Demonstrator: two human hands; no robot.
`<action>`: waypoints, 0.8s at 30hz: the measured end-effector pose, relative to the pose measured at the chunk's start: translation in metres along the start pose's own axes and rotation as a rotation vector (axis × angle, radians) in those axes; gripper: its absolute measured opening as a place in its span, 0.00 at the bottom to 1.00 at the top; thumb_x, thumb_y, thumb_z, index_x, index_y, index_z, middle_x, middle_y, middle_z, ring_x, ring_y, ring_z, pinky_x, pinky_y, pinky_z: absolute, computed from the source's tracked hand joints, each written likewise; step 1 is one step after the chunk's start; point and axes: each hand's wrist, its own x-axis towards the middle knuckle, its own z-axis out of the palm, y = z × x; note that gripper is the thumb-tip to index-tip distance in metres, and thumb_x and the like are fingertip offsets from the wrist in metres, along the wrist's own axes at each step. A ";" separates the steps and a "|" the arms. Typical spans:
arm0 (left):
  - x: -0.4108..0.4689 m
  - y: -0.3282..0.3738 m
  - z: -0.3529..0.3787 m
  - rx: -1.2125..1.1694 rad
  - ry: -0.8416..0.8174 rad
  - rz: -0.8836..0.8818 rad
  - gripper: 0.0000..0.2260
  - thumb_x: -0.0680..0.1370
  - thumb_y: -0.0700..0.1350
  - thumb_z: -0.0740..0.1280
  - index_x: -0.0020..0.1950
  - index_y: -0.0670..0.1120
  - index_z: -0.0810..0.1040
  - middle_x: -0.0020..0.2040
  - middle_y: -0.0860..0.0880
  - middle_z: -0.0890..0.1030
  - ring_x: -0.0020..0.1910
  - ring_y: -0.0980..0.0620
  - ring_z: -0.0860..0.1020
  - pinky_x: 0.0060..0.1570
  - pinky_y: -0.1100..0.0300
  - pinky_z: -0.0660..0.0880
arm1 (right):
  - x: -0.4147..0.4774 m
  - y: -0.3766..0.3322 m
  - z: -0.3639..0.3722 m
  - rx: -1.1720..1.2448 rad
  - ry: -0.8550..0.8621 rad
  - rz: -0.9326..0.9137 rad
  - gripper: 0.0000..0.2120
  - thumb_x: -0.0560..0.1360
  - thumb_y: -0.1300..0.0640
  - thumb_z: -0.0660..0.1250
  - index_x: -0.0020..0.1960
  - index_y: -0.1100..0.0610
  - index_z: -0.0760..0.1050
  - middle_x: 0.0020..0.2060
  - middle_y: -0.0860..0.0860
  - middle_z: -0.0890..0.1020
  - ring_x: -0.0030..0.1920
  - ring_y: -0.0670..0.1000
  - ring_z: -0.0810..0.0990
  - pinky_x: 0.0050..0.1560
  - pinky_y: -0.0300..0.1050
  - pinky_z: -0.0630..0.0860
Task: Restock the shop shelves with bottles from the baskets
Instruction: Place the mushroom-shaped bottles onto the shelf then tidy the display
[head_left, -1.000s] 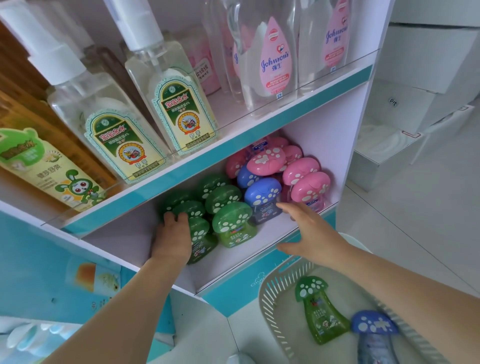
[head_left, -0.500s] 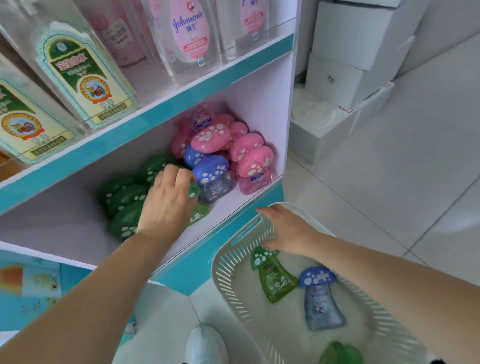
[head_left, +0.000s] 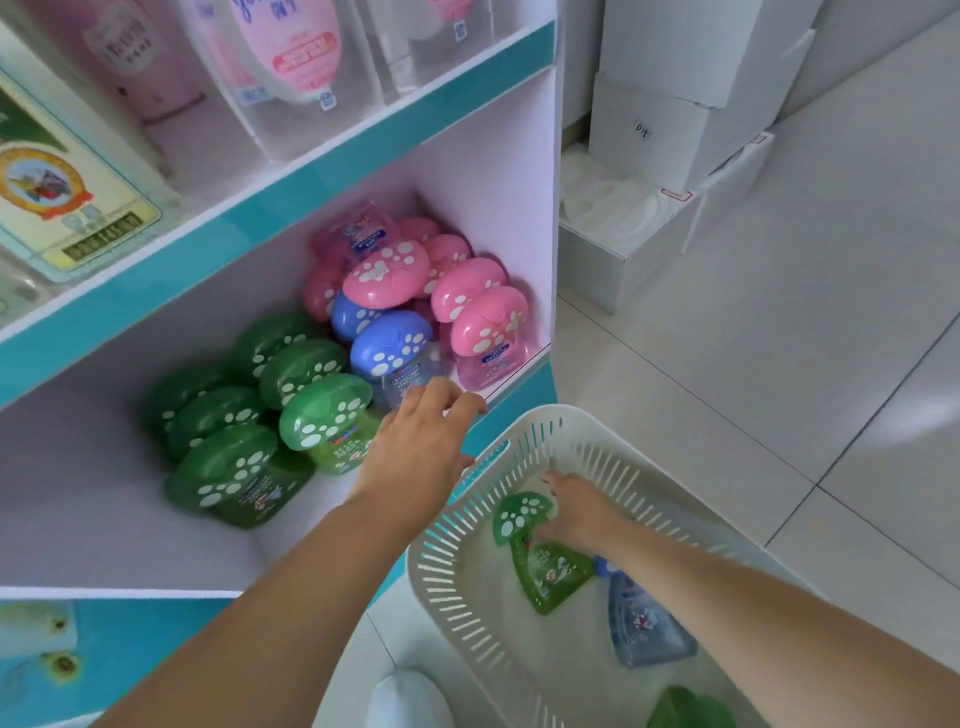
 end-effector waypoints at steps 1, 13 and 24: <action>-0.001 -0.002 0.003 -0.006 0.007 0.009 0.23 0.70 0.46 0.73 0.64 0.50 0.71 0.58 0.48 0.71 0.58 0.46 0.70 0.56 0.50 0.72 | 0.004 0.003 0.004 0.010 0.001 0.023 0.41 0.67 0.52 0.75 0.74 0.55 0.58 0.66 0.55 0.71 0.65 0.54 0.71 0.65 0.45 0.69; 0.005 -0.038 0.029 0.000 0.094 0.039 0.27 0.59 0.47 0.80 0.56 0.50 0.76 0.48 0.49 0.76 0.45 0.46 0.78 0.38 0.53 0.79 | 0.059 0.014 0.027 0.225 -0.084 0.280 0.40 0.73 0.50 0.70 0.76 0.59 0.52 0.70 0.58 0.67 0.67 0.57 0.70 0.66 0.48 0.69; 0.000 -0.050 0.029 -0.077 0.140 -0.035 0.23 0.63 0.43 0.79 0.56 0.48 0.77 0.50 0.47 0.77 0.45 0.44 0.77 0.43 0.50 0.78 | 0.084 0.006 0.043 0.964 -0.049 0.554 0.30 0.68 0.64 0.73 0.67 0.66 0.68 0.56 0.66 0.77 0.51 0.64 0.80 0.53 0.59 0.78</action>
